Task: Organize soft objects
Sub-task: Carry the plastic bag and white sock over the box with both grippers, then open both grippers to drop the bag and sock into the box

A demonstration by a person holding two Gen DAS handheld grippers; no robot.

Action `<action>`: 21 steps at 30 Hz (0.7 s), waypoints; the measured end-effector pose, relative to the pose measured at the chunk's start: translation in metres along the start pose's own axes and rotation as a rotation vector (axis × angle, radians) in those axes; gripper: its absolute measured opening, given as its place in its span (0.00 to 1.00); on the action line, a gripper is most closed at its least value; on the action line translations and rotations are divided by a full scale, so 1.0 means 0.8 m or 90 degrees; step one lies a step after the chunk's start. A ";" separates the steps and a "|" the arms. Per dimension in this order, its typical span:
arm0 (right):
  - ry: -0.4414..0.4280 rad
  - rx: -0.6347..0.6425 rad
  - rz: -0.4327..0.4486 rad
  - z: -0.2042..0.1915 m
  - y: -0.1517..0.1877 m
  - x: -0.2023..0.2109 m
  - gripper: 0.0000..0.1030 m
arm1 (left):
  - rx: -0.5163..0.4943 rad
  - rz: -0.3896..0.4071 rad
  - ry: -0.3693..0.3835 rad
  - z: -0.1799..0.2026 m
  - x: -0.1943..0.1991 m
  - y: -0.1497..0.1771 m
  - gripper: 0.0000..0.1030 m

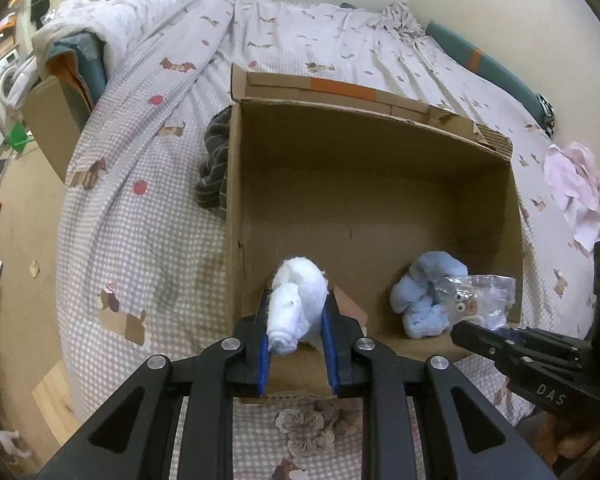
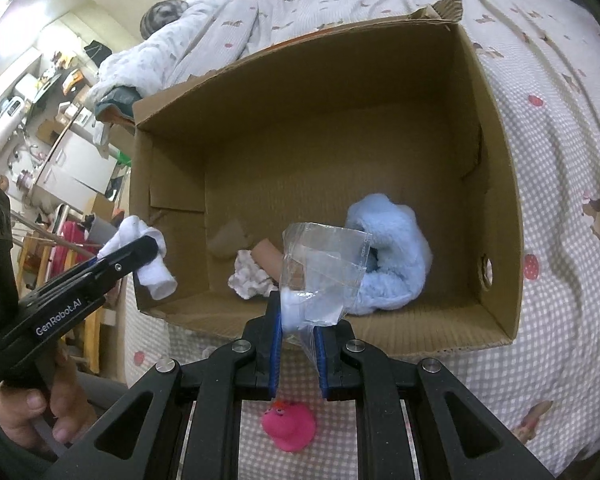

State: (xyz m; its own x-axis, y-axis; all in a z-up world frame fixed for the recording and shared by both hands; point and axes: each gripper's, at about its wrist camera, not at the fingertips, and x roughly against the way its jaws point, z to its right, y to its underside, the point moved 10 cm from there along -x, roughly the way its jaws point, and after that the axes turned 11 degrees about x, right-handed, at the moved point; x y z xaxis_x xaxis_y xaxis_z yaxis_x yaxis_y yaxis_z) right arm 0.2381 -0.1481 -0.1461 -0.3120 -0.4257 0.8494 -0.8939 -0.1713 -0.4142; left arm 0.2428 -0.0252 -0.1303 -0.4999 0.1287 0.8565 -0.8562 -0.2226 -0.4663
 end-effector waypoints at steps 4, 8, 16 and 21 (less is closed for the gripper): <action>0.001 0.007 -0.005 -0.003 -0.003 -0.007 0.16 | -0.011 0.002 -0.003 0.003 -0.004 0.000 0.19; 0.005 0.017 -0.009 -0.004 -0.002 -0.011 0.16 | -0.011 0.003 0.003 0.009 -0.004 0.001 0.19; -0.002 0.025 -0.009 -0.006 0.000 -0.012 0.16 | -0.021 0.000 -0.001 0.014 -0.004 0.004 0.22; -0.017 0.022 -0.004 -0.007 -0.001 -0.011 0.16 | -0.041 -0.001 0.005 0.025 -0.001 0.006 0.37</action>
State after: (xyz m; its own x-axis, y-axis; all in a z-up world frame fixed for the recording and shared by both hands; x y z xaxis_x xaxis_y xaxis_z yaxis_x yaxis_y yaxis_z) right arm 0.2397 -0.1395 -0.1518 -0.2969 -0.4486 0.8430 -0.8842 -0.2041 -0.4201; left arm 0.2414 -0.0455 -0.1289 -0.4995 0.1362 0.8555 -0.8633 -0.1601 -0.4785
